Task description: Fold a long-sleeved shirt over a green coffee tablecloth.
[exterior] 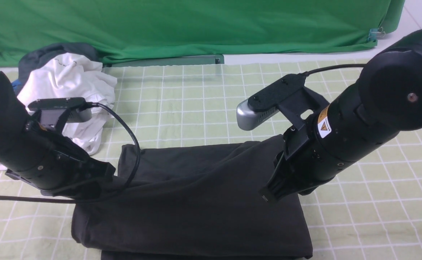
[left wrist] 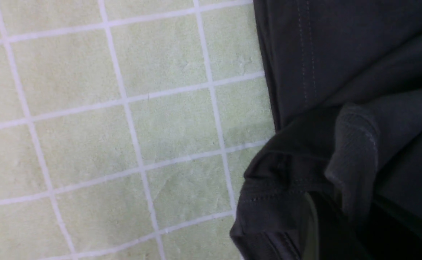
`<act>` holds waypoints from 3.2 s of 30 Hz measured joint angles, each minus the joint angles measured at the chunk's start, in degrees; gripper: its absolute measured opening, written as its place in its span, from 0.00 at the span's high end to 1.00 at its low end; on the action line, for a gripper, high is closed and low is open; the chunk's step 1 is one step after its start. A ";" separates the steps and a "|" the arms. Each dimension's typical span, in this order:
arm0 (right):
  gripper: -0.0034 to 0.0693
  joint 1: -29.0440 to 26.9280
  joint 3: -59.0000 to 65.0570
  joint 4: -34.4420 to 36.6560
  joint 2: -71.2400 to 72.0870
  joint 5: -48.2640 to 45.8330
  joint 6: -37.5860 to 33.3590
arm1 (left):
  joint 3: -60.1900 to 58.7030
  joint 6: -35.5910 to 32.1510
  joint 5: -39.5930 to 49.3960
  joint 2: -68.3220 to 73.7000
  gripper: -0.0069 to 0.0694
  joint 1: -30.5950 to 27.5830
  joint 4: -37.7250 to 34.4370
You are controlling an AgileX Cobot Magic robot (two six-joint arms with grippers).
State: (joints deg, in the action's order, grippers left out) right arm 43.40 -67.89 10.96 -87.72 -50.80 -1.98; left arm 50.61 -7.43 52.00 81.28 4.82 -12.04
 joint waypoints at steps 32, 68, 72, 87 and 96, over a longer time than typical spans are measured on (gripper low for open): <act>0.96 0.00 0.22 -6.26 -2.05 -5.11 1.98 | 1.42 -3.41 0.10 -0.81 0.90 5.80 -9.32; 0.96 -21.72 -3.57 8.84 -4.54 2.15 -7.46 | -11.95 -0.14 -6.33 -19.92 0.90 7.18 -6.42; 0.94 -21.86 -6.88 9.96 -8.22 1.73 -8.57 | -11.95 -0.08 -4.60 -22.30 0.90 7.18 -6.42; 0.37 -23.87 -24.91 10.48 -33.10 0.29 -6.55 | -11.95 1.35 0.11 -29.88 0.89 7.18 -7.53; 0.79 -23.87 -29.01 14.78 -38.65 -3.38 -8.08 | -11.95 1.69 0.17 -30.15 0.89 7.18 -7.58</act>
State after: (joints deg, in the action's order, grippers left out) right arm 19.53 -96.91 25.74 -126.37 -54.18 -10.06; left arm 38.66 -5.73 52.18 51.13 12.00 -19.62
